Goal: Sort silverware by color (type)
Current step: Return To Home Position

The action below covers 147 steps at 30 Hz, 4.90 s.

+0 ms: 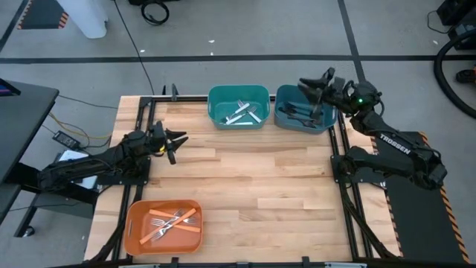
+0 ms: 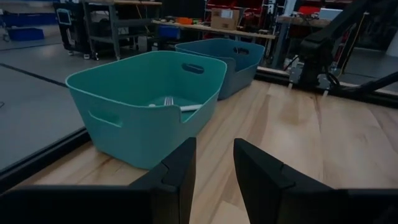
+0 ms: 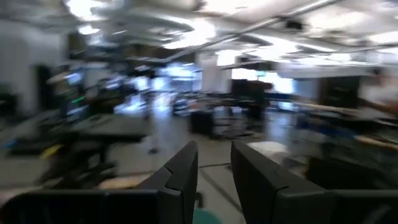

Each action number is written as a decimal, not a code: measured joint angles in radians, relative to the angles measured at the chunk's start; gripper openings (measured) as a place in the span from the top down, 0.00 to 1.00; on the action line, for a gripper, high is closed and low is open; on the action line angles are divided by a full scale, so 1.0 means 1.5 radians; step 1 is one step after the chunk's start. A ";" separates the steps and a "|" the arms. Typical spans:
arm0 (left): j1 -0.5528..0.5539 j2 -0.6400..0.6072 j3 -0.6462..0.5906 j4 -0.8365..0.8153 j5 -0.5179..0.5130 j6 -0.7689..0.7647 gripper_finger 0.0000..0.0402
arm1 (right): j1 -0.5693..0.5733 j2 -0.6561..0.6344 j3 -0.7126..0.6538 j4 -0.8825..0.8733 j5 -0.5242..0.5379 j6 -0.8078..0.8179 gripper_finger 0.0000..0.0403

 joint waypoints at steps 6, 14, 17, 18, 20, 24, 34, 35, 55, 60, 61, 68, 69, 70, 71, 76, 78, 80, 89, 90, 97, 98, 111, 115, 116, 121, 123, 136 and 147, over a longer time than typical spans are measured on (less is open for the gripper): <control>0.002 0.001 0.000 -0.005 0.000 0.000 0.71 | 0.019 -0.045 0.000 -0.148 -0.039 -0.035 0.74; 0.002 0.001 0.000 -0.006 0.000 -0.002 0.71 | 0.046 -0.106 0.000 -0.392 0.113 -0.079 0.74; 0.002 0.001 0.000 -0.005 0.000 -0.005 0.71 | 0.056 -0.118 -0.002 -0.449 0.197 -0.095 0.74; 0.002 0.001 0.000 -0.005 0.000 -0.007 0.71 | 0.058 -0.123 -0.008 -0.449 0.210 -0.097 0.74; 0.002 0.001 0.000 -0.005 0.000 -0.007 0.71 | 0.062 -0.139 -0.035 -0.443 0.215 -0.100 0.74; 0.002 0.001 0.000 -0.005 0.000 -0.007 0.71 | 0.064 -0.178 -0.110 -0.401 0.215 -0.068 0.74; 0.002 0.001 0.000 -0.003 0.000 -0.008 0.71 | 0.064 -0.247 -0.262 -0.271 0.213 0.007 0.74; 0.002 0.001 0.000 -0.003 0.000 -0.008 0.71 | 0.064 -0.250 -0.271 -0.269 0.213 0.011 0.74; 0.001 0.001 0.000 -0.018 0.000 -0.008 0.71 | 0.064 -0.253 -0.390 -0.126 0.208 0.018 0.74; 0.001 0.001 0.000 -0.018 0.000 -0.008 0.71 | 0.064 -0.253 -0.390 -0.126 0.208 0.018 0.74; 0.001 0.001 0.000 -0.018 0.000 -0.008 0.71 | 0.064 -0.253 -0.390 -0.126 0.208 0.018 0.74; 0.001 0.001 0.000 -0.018 0.000 -0.008 0.71 | 0.064 -0.254 -0.390 -0.126 0.208 0.018 0.74; 0.001 0.001 0.000 -0.018 0.000 -0.008 0.71 | 0.065 -0.257 -0.391 -0.127 0.208 0.018 0.74; 0.001 0.001 0.000 -0.018 0.000 -0.008 0.71 | 0.067 -0.262 -0.391 -0.127 0.208 0.018 0.74; 0.001 0.001 0.000 -0.018 0.000 -0.008 0.71 | 0.070 -0.268 -0.391 -0.126 0.209 0.018 0.74; -0.001 -0.027 -0.020 -0.031 0.000 -0.008 0.71 | 0.111 -0.330 -0.392 -0.126 0.211 0.018 0.74; -0.006 -0.045 -0.020 -0.055 0.001 -0.008 0.71 | 0.134 -0.362 -0.392 -0.126 0.210 0.018 0.74; -0.014 -0.059 -0.020 -0.060 0.002 -0.008 0.71 | 0.159 -0.393 -0.392 -0.126 0.210 0.018 0.74; -0.071 -0.127 -0.020 -0.055 0.001 -0.008 0.71 | 0.284 -0.501 -0.392 -0.124 0.208 0.018 0.74; -0.079 -0.137 -0.020 -0.055 0.001 -0.008 0.71 | 0.298 -0.501 -0.392 -0.116 0.207 0.019 0.74; -0.126 -0.181 -0.020 -0.054 -0.001 -0.008 0.71 | 0.388 -0.501 -0.392 -0.094 0.206 0.018 0.74; -0.131 -0.180 -0.020 -0.054 -0.001 -0.008 0.71 | 0.397 -0.501 -0.392 -0.093 0.206 0.019 0.74; -0.153 -0.181 -0.021 -0.053 -0.001 -0.008 0.71 | 0.439 -0.500 -0.392 -0.092 0.204 0.018 0.74; -0.153 -0.178 -0.021 -0.053 -0.001 -0.008 0.71 | 0.439 -0.500 -0.392 -0.092 0.203 0.019 0.74; -0.153 -0.178 -0.021 -0.053 -0.001 -0.008 0.71 | 0.439 -0.500 -0.392 -0.092 0.203 0.019 0.74; -0.153 -0.178 -0.021 -0.053 0.000 -0.008 0.71 | 0.439 -0.500 -0.392 -0.092 0.203 0.018 0.74; -0.153 -0.178 -0.021 -0.053 0.000 -0.008 0.71 | 0.439 -0.500 -0.392 -0.092 0.203 0.018 0.74; -0.153 -0.178 -0.021 -0.052 0.000 -0.008 0.71 | 0.439 -0.500 -0.392 -0.092 0.203 0.018 0.74; -0.153 -0.178 -0.021 -0.052 0.000 -0.008 0.71 | 0.439 -0.500 -0.392 -0.092 0.203 0.019 0.74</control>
